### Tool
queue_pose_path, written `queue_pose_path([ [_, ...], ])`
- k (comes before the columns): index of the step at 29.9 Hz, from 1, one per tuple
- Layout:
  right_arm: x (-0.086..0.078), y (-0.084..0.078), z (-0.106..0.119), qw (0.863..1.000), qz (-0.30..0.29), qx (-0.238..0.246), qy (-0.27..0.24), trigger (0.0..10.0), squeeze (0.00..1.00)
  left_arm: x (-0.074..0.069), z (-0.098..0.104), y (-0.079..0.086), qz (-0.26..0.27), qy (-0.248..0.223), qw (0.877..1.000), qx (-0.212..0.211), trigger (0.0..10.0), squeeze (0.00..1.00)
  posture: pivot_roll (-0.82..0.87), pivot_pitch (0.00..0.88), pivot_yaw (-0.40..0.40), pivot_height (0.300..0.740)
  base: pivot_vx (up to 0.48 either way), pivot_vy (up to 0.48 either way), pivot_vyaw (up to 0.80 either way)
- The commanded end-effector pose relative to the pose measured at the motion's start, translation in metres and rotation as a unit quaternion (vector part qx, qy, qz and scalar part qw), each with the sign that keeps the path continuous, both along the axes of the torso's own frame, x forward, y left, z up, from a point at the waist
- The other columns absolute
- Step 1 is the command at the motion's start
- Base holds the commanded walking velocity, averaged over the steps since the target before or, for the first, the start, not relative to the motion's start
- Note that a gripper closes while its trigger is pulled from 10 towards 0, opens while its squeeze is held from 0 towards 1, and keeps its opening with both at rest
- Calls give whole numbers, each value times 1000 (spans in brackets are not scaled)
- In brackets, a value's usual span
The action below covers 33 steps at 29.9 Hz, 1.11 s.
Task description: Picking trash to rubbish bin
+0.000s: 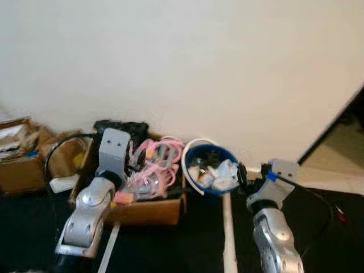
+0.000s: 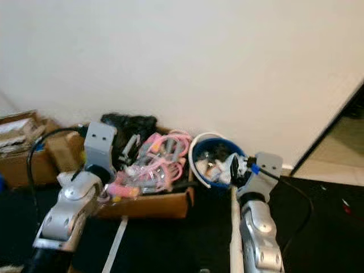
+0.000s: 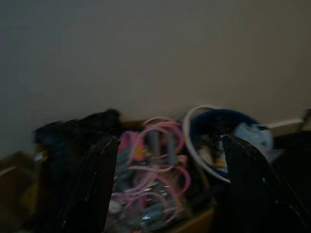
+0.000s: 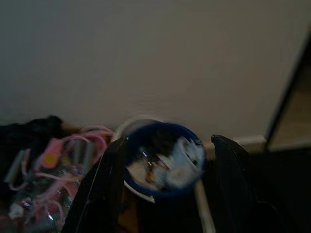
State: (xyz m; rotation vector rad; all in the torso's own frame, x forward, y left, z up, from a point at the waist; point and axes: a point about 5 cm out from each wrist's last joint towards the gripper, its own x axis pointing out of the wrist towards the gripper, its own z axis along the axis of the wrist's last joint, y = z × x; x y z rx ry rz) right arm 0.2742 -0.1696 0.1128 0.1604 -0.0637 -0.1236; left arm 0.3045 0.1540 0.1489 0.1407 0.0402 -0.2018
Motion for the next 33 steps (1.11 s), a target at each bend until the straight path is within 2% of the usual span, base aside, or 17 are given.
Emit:
queue_pose_path([
  [1, -2, -1, -6, 1000, -2, -3, 16, 10000, 0, -2, -3, 0, -2, 5, 1000, -2, 10000, 31, -19, 132, 25, 740, 0, 0, -800],
  [33, -2, -7, -8, 999, -21, -11, 25, 10000, 0, 0, -1, 2, 3, -2, 1000, 3, 10000, 20, -22, 126, 27, 740, 0, 0, -800],
])
